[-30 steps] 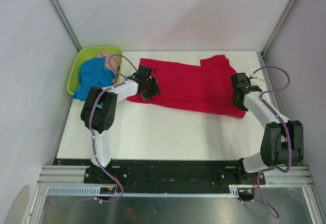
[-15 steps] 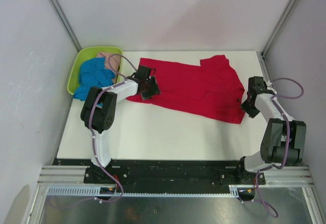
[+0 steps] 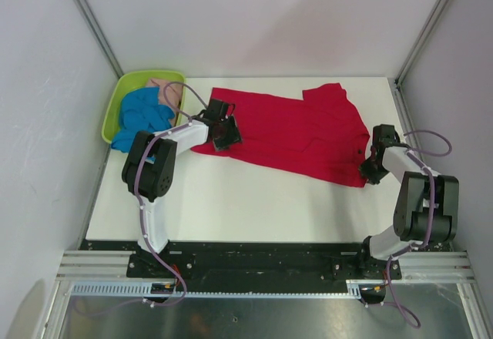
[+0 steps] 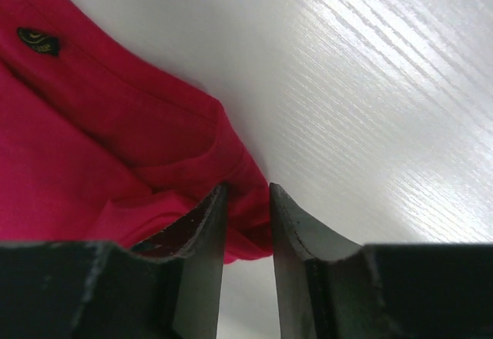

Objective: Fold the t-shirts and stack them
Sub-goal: Fold the flattened tshirt in 1/3 of the way

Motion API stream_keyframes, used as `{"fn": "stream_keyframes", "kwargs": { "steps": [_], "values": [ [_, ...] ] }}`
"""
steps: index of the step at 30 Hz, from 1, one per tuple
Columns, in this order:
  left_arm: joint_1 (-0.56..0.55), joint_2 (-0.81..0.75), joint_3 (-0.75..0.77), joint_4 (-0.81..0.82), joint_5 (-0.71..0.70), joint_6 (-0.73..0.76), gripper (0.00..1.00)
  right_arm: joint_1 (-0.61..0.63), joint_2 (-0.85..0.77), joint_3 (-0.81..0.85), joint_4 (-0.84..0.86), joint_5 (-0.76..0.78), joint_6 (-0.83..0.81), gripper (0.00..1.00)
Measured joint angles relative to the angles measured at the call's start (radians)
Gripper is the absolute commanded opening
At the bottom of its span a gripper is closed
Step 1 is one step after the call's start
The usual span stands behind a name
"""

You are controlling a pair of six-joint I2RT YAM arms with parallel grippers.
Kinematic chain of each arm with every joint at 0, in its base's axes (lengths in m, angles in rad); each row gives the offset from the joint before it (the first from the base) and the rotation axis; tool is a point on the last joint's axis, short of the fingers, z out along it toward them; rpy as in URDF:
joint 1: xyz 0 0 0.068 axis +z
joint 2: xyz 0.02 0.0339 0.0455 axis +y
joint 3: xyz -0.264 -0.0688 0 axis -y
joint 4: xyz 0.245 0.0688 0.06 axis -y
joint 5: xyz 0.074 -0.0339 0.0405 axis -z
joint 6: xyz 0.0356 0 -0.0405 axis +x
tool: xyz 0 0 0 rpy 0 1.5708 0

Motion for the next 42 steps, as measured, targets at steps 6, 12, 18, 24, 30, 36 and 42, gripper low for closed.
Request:
{"fn": "stream_keyframes", "kwargs": {
  "steps": [6, 12, 18, 24, 30, 36, 42],
  "values": [
    [0.001, 0.0, 0.0, 0.0, 0.0, 0.0, 0.63, -0.002, 0.056, -0.004, 0.018, -0.008, 0.011, 0.04],
    [0.002, 0.0, -0.002, 0.003, 0.002, 0.0, 0.65, -0.034, 0.061, -0.003, 0.022, -0.018, 0.016, 0.0],
    [0.002, -0.002, -0.002, 0.007, 0.018, 0.002, 0.69, -0.09, 0.061, -0.002, 0.028, -0.021, 0.011, 0.05],
    [0.01, -0.034, -0.027, -0.009, 0.023, 0.015, 0.7, -0.104, 0.06, 0.006, 0.009, -0.014, -0.006, 0.3],
    [0.076, -0.105, -0.066, -0.047, -0.007, 0.044, 0.62, -0.092, -0.004, 0.052, -0.053, 0.01, -0.042, 0.36],
    [0.111, -0.129, -0.058, -0.05, -0.101, 0.072, 0.6, 0.077, -0.046, 0.151, -0.057, 0.044, -0.045, 0.37],
    [0.108, -0.127, -0.003, -0.089, -0.19, 0.097, 0.57, 0.243, -0.037, 0.16, -0.046, 0.035, -0.045, 0.36]
  ]
}}
